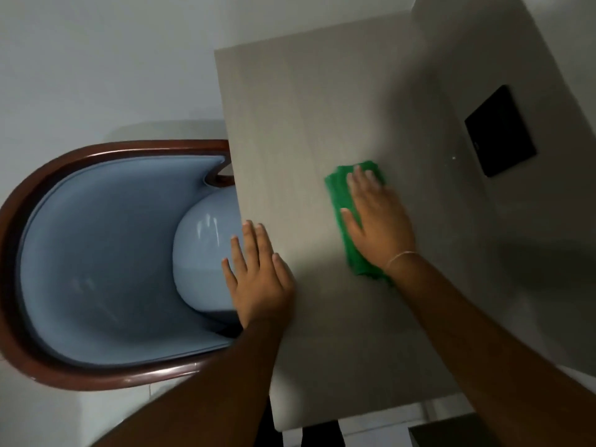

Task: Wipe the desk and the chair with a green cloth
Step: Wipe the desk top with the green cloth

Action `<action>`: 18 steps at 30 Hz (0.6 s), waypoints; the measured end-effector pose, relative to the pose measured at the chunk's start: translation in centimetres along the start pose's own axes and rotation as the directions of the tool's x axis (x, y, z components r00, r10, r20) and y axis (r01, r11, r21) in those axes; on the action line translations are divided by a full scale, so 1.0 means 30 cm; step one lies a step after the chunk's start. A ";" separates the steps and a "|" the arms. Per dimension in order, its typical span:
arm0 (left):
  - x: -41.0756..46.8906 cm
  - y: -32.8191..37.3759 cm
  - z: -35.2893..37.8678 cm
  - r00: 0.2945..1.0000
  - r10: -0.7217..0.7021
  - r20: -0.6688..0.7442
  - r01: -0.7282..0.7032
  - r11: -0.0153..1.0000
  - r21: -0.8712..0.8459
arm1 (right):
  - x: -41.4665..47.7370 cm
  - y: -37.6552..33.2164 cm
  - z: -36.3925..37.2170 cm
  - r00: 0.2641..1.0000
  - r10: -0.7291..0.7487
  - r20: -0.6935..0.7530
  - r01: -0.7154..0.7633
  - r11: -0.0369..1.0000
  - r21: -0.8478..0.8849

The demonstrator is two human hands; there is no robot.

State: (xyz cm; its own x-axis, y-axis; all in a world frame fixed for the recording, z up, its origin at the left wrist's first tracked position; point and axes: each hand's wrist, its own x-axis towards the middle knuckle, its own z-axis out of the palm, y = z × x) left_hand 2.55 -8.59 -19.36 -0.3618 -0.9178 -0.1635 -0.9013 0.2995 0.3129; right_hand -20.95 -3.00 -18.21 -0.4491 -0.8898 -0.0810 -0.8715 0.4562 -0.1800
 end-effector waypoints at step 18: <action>0.053 0.071 0.006 0.958 0.272 -0.095 -0.273 0.962 0.008 | 0.237 0.355 -0.142 0.929 0.365 -0.050 -0.361 0.929 0.084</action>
State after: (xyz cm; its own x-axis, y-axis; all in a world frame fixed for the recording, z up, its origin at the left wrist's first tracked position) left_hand 0.00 -9.35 -19.12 -0.5689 -0.8222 0.0178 -0.7705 0.5404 0.3380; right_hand -34.26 -4.43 -16.51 -0.7458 -0.6598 -0.0918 -0.6311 0.7439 -0.2200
